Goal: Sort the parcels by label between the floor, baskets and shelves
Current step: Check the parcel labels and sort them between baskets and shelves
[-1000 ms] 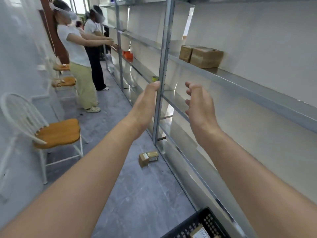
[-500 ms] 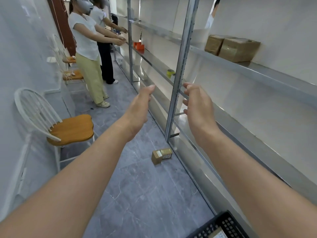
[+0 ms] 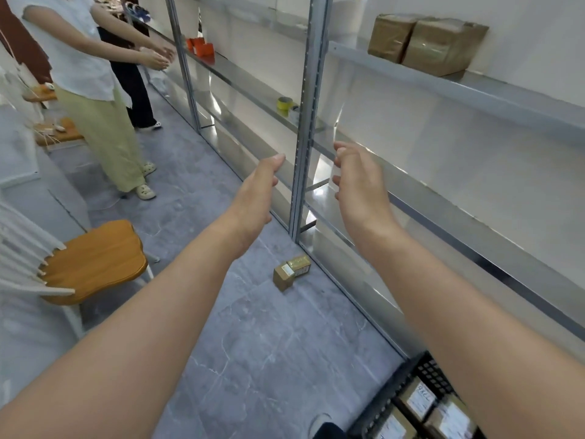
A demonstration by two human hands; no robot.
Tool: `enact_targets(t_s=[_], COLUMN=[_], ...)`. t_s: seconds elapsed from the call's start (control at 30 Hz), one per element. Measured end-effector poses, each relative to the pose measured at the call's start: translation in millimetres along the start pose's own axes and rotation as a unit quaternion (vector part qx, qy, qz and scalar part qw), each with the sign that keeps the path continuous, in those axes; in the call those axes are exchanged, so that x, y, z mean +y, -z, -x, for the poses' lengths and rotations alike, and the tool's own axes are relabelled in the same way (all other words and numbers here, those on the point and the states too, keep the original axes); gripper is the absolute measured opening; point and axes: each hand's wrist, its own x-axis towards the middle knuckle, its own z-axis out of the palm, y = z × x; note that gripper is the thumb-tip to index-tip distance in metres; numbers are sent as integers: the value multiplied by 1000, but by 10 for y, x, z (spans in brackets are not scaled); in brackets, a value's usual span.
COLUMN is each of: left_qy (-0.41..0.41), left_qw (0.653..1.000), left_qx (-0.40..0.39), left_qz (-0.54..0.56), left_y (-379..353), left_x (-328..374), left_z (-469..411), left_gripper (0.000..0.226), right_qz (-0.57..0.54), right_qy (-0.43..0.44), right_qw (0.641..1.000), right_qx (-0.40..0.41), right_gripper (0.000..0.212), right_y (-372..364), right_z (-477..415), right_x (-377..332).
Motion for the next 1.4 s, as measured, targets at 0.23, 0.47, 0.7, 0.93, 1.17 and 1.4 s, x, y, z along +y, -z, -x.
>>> enact_targets(t_s=[0.23,0.47,0.7,0.93,1.17,1.4], left_qy=[59,116,141,149,175,214], left_qw=[998,992,989,984,970,953], left_qx=[-12,-28,-40,-86,-160,-202], left_qz=[-12,-29,-29,-41,-52,-75], left_y=[-171,-445,-362,98,535,547], left_x=[-205,-340,-428,-755,-1090,-1524], left_z=[-1043,-2241,-3164,-4269,-5473,-6130], left_gripper=[75,81,82,65,72,75], right_qz=[-11,24,32,41,41,41], right_qy=[-49,-103,-145,-190,-238,-309], right_qw=[999,994,989,981,966,941], right_qx=[-10,-15,-25,-3,91,133], right_gripper=[53,22,23,37,40,35], right_y=[-203,-169,-483,-1257,-2126,-2399], right_z=[-942,-2119,-2948,-3722,-4432,-4704], right_x=[528,1103,1315,1640,2043,2543])
